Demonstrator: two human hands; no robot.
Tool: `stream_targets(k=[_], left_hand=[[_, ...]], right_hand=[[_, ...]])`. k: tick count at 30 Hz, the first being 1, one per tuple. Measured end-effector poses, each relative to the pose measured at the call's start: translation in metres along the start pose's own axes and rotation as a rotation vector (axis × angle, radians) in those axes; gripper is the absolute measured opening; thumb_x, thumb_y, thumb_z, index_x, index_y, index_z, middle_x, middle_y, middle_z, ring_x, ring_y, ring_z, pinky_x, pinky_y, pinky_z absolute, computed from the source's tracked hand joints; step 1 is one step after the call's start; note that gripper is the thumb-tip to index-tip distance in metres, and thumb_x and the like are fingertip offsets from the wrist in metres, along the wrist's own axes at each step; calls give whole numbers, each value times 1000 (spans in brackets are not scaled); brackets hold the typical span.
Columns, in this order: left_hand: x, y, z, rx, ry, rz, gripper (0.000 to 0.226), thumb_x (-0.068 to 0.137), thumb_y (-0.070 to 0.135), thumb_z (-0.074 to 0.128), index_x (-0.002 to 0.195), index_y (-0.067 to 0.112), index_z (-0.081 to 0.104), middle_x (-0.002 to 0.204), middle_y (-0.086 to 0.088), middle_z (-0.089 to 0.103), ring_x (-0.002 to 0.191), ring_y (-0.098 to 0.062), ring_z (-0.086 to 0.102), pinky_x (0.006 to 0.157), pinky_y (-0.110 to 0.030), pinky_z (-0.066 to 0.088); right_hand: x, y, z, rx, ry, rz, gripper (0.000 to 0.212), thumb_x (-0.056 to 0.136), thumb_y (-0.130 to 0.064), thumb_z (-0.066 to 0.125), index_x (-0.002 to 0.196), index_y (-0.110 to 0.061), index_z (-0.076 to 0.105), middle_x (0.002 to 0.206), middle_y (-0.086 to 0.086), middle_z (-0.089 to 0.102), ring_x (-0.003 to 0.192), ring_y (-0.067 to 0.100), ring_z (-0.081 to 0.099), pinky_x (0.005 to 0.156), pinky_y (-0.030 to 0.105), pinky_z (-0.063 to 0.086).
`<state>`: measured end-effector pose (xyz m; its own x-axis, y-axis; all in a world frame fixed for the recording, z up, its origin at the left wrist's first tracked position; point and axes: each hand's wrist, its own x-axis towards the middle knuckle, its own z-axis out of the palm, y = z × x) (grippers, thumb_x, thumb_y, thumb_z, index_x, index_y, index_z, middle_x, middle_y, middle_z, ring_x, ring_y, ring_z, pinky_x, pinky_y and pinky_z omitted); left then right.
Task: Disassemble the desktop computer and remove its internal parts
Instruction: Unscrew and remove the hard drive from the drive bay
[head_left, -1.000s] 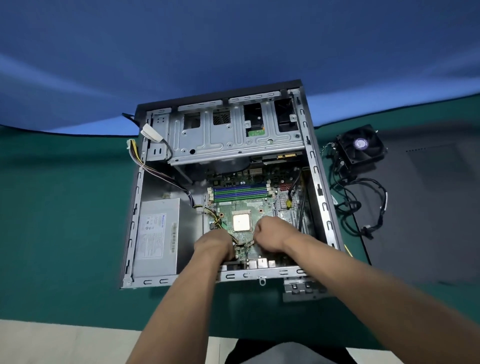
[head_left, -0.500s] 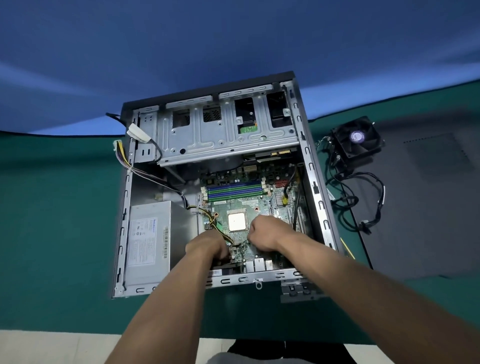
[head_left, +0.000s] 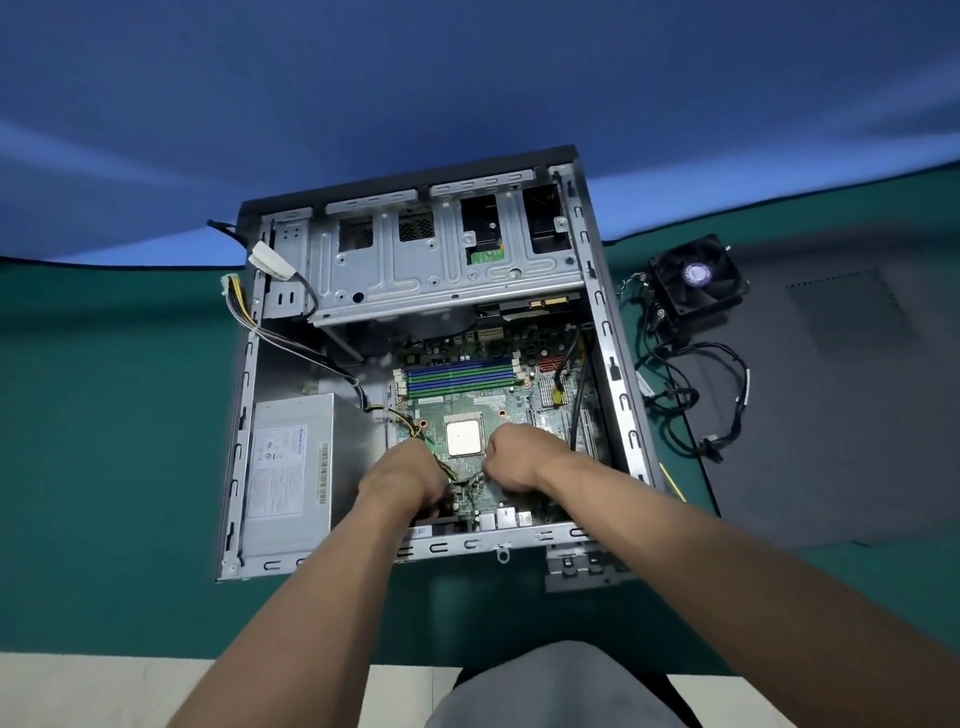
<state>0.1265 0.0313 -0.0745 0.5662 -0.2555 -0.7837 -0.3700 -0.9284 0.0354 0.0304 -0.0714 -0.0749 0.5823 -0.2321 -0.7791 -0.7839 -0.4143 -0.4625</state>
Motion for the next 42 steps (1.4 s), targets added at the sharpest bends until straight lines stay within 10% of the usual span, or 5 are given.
stream_targets(k=[6, 22, 42], left_hand=[[-16, 10, -9, 4, -57, 163, 26, 90, 24, 57, 73, 6, 58, 70, -3, 58, 64, -17, 55, 60, -27, 43], [-117, 59, 26, -277, 462, 565, 33, 86, 26, 50, 54, 19, 43, 51, 6, 46, 48, -13, 45, 46, -23, 33], [-107, 82, 38, -224, 441, 277, 21, 74, 19, 49, 54, 18, 45, 47, 5, 45, 42, -14, 42, 42, -17, 34]], right_hand=[[-11, 3, -8, 82, 149, -69, 18, 93, -16, 48, 90, -9, 64, 88, 6, 66, 67, 11, 56, 59, 24, 42], [-143, 38, 10, 448, 951, -168, 17, 84, -12, 53, 82, -28, 59, 59, -9, 56, 49, 1, 48, 47, 16, 37], [-100, 126, -7, 357, 641, 130, 21, 97, -18, 50, 112, -10, 62, 92, -1, 61, 73, 10, 56, 66, 23, 40]])
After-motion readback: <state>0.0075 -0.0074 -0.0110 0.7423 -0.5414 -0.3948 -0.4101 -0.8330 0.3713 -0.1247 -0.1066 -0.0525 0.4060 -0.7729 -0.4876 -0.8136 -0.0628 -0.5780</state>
